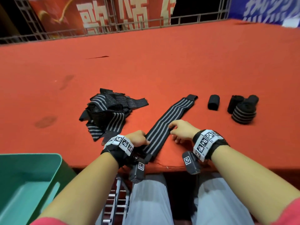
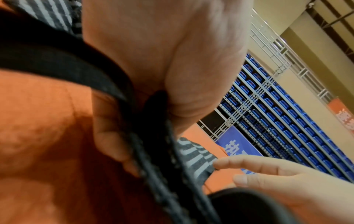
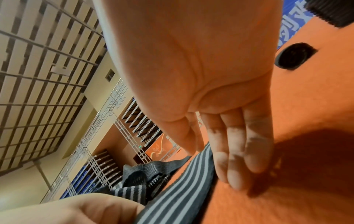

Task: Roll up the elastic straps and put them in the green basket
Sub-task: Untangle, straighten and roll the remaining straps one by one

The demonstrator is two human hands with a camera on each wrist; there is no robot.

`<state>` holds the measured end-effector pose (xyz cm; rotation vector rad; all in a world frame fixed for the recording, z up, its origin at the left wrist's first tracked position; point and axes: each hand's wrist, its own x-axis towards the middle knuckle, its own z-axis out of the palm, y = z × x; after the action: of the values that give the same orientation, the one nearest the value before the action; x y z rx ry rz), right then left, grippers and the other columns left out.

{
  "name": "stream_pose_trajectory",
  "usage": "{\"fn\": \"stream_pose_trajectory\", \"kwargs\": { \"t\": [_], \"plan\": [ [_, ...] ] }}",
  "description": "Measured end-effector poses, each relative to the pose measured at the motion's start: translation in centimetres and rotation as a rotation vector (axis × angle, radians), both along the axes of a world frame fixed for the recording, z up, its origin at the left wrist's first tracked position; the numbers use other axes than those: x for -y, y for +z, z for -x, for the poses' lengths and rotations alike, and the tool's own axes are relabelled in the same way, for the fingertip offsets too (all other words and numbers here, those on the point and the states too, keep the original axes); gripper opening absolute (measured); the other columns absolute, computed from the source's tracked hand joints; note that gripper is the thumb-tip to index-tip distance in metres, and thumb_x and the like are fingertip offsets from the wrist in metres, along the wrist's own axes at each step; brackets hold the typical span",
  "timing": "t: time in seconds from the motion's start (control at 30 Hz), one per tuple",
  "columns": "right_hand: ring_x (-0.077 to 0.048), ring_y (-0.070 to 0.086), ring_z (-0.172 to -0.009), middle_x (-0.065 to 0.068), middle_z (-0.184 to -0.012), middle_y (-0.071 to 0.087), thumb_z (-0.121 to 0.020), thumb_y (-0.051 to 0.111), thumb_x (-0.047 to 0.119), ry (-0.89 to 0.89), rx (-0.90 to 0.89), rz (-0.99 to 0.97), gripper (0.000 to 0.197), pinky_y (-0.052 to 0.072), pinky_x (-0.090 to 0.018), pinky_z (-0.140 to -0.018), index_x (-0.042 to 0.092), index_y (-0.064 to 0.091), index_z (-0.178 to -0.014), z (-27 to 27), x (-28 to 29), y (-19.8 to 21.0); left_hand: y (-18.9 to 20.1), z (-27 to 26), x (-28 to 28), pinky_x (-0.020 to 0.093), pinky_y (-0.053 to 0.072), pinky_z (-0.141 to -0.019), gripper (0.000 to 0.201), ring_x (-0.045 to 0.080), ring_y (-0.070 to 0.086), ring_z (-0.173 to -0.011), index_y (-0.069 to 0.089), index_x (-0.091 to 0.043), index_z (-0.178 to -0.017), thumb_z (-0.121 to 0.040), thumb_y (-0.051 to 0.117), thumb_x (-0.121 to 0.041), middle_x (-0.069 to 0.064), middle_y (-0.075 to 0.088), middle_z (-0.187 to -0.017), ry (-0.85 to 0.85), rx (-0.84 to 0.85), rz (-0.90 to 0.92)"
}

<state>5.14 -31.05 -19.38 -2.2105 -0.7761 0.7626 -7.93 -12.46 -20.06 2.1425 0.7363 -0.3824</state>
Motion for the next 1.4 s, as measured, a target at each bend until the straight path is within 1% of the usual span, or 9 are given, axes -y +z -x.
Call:
{"fn": "stream_pose_trajectory", "kwargs": {
  "t": [0.13,0.3,0.4,0.7,0.9,1.03,1.13,1.27,1.4],
  "plan": [
    [-0.023,0.066,-0.055,-0.015,-0.082,0.065,-0.096,0.049,0.003,-0.048,-0.129,-0.061,0.030,0.054,-0.028,-0.046,0.013,0.050,-0.124,2.5,0.8,-0.7,-0.6,0.4,1.7,0.051,0.055,-0.092,0.018,0.034,0.070,-0.096,0.065,-0.001,-0.101,-0.090,0.069,-0.015,0.018,0.072,-0.100,0.031,0.036,0.081],
    [-0.025,0.068,-0.053,-0.015,-0.082,0.059,-0.094,0.047,-0.005,-0.131,-0.197,-0.165,0.033,0.056,-0.031,-0.044,0.008,0.049,-0.124,4.3,2.1,-1.4,-0.2,1.4,4.9,0.030,0.053,-0.043,0.010,0.027,0.063,-0.066,0.058,0.000,-0.106,-0.098,0.053,-0.003,0.018,0.065,-0.086,0.147,0.095,0.221],
    [-0.023,0.068,-0.050,-0.020,-0.079,0.063,-0.093,0.050,-0.008,-0.170,-0.226,-0.202,0.033,0.057,-0.032,-0.046,0.006,0.051,-0.123,5.1,3.5,-1.7,-0.2,2.0,6.6,0.023,0.046,-0.036,0.014,0.020,0.059,-0.060,0.058,-0.005,-0.103,-0.099,0.045,0.001,0.012,0.063,-0.079,0.149,0.102,0.278],
    [-0.012,0.052,-0.043,-0.004,-0.067,0.044,-0.086,0.065,-0.011,-0.300,-0.134,-0.347,0.030,0.056,-0.028,-0.047,0.005,0.065,-0.112,6.8,8.4,-1.6,-0.6,3.4,12.5,0.027,0.048,-0.042,0.034,0.021,0.065,-0.057,0.053,0.002,-0.124,-0.094,0.042,0.011,0.017,0.068,-0.088,0.180,0.213,0.497],
    [-0.004,0.051,-0.043,-0.003,-0.060,0.052,-0.085,0.067,-0.008,-0.370,-0.163,-0.413,0.025,0.047,-0.021,-0.042,0.006,0.070,-0.107,8.5,12.6,-2.2,-1.0,3.6,16.9,0.026,0.046,-0.042,0.050,0.023,0.064,-0.066,0.042,-0.008,-0.134,-0.090,0.036,0.014,0.017,0.066,-0.102,0.227,0.319,0.591],
    [-0.015,0.059,-0.062,-0.008,-0.071,0.064,-0.081,0.074,-0.005,-0.430,-0.132,-0.450,0.021,0.047,-0.020,-0.054,0.012,0.073,-0.093,8.2,14.3,-2.5,-0.9,4.0,18.5,0.033,0.056,-0.052,0.051,0.019,0.066,-0.069,0.038,-0.019,-0.133,-0.092,0.044,0.011,0.016,0.067,-0.112,0.284,0.382,0.662],
    [-0.017,0.059,-0.069,-0.011,-0.079,0.068,-0.079,0.076,-0.003,-0.452,-0.130,-0.463,0.018,0.047,-0.021,-0.060,0.011,0.074,-0.091,8.2,14.9,-2.8,-1.2,4.6,18.1,0.030,0.048,-0.050,0.038,0.009,0.057,-0.049,0.049,-0.013,-0.125,-0.092,0.044,0.006,0.008,0.067,-0.090,0.289,0.439,0.527],
    [-0.013,0.062,-0.063,-0.009,-0.079,0.069,-0.081,0.076,-0.002,-0.485,-0.177,-0.489,0.015,0.049,-0.020,-0.052,0.008,0.074,-0.092,8.5,14.8,-2.8,-1.5,6.3,17.2,0.027,0.049,-0.056,0.054,0.010,0.058,-0.065,0.064,-0.014,-0.106,-0.077,0.040,0.023,0.004,0.062,-0.107,0.140,0.547,0.367],
    [-0.013,0.063,-0.056,-0.013,-0.079,0.066,-0.083,0.073,-0.005,-0.531,-0.292,-0.529,0.016,0.051,-0.023,-0.047,0.001,0.072,-0.097,8.7,14.5,-3.0,-2.1,7.2,16.5,0.022,0.054,-0.075,0.051,0.010,0.055,-0.078,0.069,-0.023,-0.106,-0.071,0.072,0.015,-0.004,0.048,-0.119,-0.127,0.634,0.170]
  ]
}}
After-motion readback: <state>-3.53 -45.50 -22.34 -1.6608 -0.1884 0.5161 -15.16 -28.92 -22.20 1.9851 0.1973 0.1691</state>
